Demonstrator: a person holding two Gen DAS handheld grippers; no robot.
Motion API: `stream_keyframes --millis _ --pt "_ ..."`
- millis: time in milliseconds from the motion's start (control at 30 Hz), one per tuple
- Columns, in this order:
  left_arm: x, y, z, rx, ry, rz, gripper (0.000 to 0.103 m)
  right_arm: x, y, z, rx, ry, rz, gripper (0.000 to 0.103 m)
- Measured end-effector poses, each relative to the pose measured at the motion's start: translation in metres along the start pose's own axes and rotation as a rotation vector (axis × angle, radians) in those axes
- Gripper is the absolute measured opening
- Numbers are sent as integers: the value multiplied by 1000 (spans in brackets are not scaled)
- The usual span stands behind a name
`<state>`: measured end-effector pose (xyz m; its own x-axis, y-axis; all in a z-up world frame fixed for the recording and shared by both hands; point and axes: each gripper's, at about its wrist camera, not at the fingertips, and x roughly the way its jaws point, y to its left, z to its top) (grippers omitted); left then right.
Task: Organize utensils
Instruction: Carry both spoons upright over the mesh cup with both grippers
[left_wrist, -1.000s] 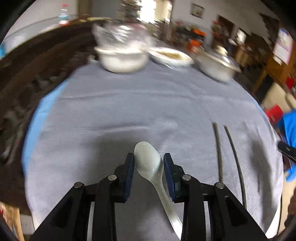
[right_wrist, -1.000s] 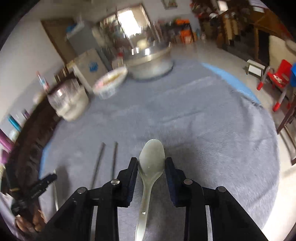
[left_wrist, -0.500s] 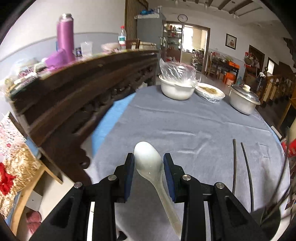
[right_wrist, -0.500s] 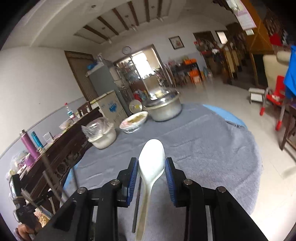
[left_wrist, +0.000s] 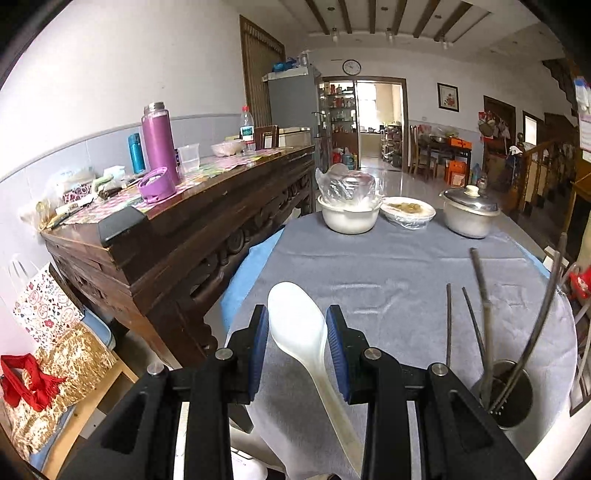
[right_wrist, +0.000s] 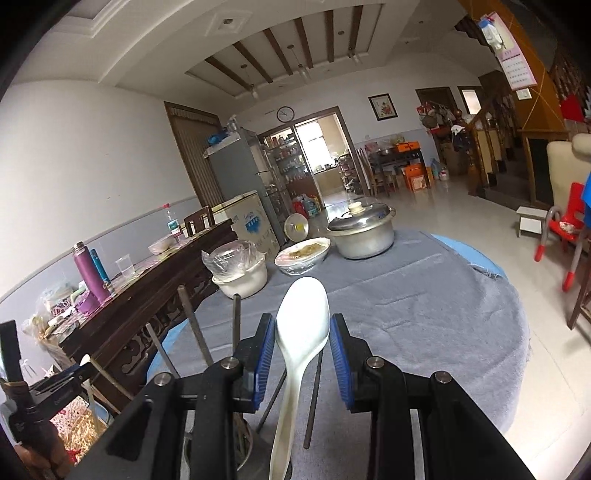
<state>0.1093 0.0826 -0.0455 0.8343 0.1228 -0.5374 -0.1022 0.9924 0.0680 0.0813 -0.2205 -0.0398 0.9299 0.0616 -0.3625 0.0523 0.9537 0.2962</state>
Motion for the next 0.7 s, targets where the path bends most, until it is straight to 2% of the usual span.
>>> stream_keyframes --millis 367,700 --pt "-26 -13 -6 17 27 -10 34 -18 6 -5 -20 -6 -9 32" --pt "-45 -24 -9 12 57 -74 34 -30 8 -12 -34 -4 -9 32"
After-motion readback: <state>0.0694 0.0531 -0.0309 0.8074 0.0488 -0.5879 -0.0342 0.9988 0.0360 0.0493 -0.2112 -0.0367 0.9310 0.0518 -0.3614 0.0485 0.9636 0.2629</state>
